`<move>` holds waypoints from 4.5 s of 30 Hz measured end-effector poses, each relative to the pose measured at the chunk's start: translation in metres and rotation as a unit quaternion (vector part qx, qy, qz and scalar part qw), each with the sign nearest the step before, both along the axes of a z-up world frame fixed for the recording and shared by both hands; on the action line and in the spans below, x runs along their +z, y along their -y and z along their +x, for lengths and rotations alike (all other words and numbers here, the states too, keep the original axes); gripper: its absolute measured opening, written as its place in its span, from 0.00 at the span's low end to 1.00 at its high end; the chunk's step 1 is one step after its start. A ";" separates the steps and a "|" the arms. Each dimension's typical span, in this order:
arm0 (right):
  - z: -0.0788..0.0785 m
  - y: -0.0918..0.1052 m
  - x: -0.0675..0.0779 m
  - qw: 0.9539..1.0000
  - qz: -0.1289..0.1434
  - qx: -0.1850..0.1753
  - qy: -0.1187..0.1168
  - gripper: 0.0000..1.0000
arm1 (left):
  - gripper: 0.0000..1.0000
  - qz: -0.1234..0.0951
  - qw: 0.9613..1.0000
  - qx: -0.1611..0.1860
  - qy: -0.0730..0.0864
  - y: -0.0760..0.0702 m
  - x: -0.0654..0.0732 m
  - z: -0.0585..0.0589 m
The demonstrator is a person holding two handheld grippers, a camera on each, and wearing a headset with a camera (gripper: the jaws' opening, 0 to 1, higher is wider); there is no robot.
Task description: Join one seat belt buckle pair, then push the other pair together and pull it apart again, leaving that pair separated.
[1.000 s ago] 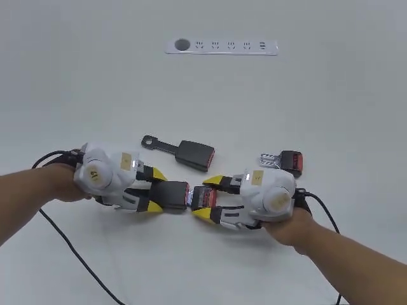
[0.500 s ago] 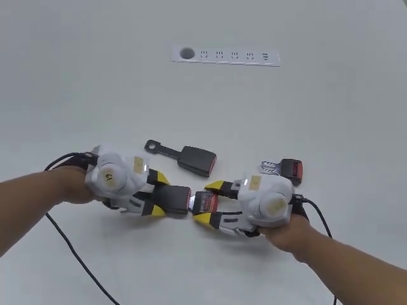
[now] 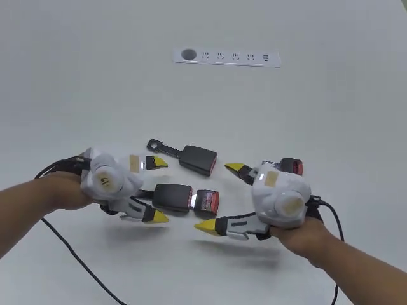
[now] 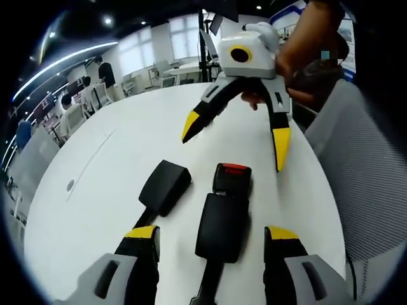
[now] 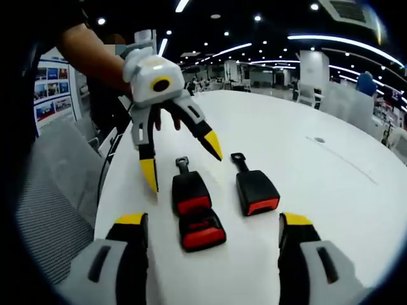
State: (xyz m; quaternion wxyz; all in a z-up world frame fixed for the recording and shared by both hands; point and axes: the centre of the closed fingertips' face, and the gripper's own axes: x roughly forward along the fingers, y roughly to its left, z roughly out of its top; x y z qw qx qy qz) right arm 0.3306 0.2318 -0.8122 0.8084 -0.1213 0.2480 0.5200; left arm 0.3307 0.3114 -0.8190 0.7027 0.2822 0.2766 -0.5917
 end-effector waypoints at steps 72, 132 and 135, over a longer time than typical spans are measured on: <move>0.060 0.160 -0.039 0.994 -0.081 0.062 -0.037 0.36 | 0.34 0.038 0.998 -0.056 -0.014 0.049 -0.034 0.084; 0.068 0.044 -0.042 0.992 -0.043 0.117 -0.022 0.35 | 0.34 0.044 0.995 -0.079 -0.030 0.050 -0.037 0.081; 0.069 0.046 -0.041 0.992 -0.042 0.115 -0.025 0.35 | 0.34 0.040 0.996 -0.080 -0.030 0.050 -0.037 0.081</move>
